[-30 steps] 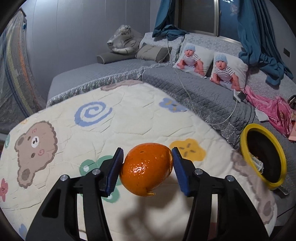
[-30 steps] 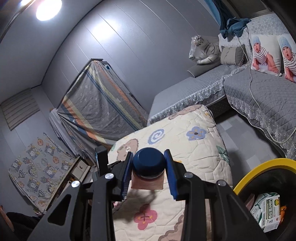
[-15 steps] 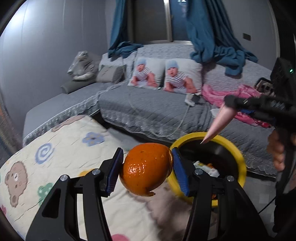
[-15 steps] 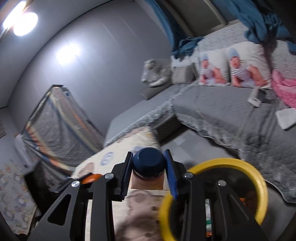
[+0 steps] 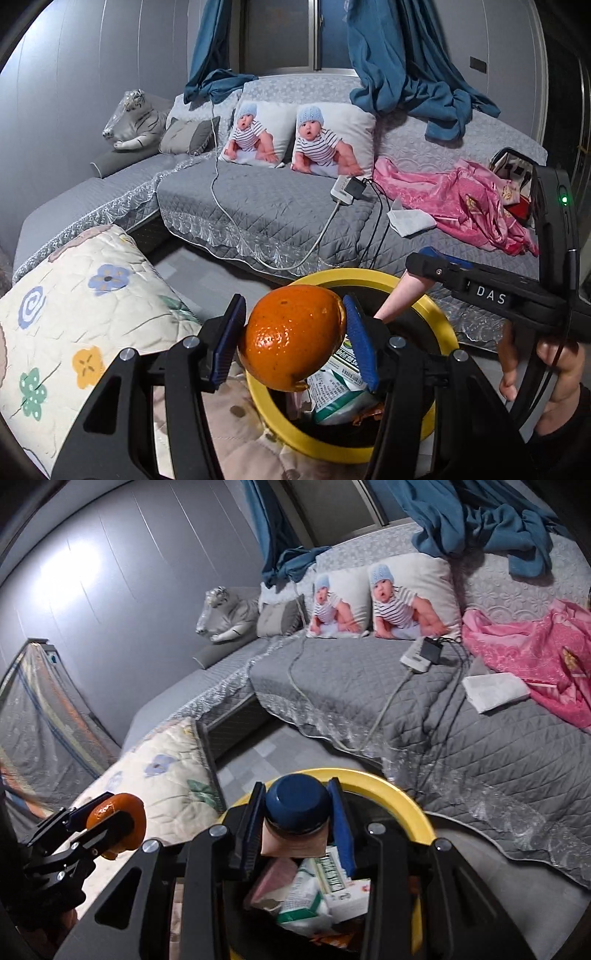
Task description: Collect trash
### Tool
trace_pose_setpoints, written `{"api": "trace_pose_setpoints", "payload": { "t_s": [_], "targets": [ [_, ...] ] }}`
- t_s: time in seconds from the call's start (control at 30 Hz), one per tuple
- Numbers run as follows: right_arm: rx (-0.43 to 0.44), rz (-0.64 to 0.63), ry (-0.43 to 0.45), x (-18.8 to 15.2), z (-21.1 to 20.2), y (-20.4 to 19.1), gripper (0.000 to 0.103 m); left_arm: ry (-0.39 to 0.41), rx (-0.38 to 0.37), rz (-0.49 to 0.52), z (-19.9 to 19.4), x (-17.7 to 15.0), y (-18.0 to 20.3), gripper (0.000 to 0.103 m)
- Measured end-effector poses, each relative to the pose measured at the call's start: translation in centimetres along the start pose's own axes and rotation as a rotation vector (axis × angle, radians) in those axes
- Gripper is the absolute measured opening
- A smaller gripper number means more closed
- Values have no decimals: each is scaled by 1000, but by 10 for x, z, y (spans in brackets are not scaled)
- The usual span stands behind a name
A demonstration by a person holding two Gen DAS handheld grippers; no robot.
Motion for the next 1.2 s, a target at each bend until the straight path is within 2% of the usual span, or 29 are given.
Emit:
{"api": "trace_pose_setpoints", "payload": {
  "t_s": [0.17, 0.23, 0.3, 0.37, 0.5, 0.63, 0.73, 0.87, 0.97, 1.1, 1.2],
  "targets": [
    [-22, 8, -25, -1, 6, 6, 34, -19, -1, -55, 10, -5, -5, 57],
    [-48, 25, -26, 1, 7, 10, 40, -17, 17, -74, 9, -6, -10, 63],
    [-63, 40, -10, 5, 2, 11, 47, -3, 30, -99, 5, -5, -18, 76],
    [-88, 40, 16, 12, -4, 11, 52, 18, 31, -115, -4, -3, -27, 77],
    [-143, -17, 80, 24, -21, -4, 76, 87, 88, -128, -31, 4, -45, 94],
    [-233, -95, 143, 28, -28, -22, 94, 145, 152, -144, -63, 9, -63, 95],
    [-261, -172, 195, 24, -34, -43, 95, 173, 198, -164, -92, 5, -79, 95],
    [-164, -246, 260, 14, -50, -88, 95, 203, 260, -215, -136, -5, -106, 95],
    [-55, -300, 284, 0, -65, -128, 95, 232, 351, -251, -174, -14, -126, 95],
    [147, -340, 281, -18, -89, -183, 95, 263, 506, -249, -230, -28, -143, 95],
    [257, -371, 296, -28, -108, -217, 95, 288, 639, -230, -268, -36, -147, 95]
  ]
}}
Point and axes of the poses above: each gripper's, at about its wrist camera, not at the fingertips, and z roughly the way its jaws point, y to its right, x to its top, the point moved 1 cm from there along z, roughly the way its jaws point, and after that the axes turned 14 degrees about y, right-handed, at the moved point
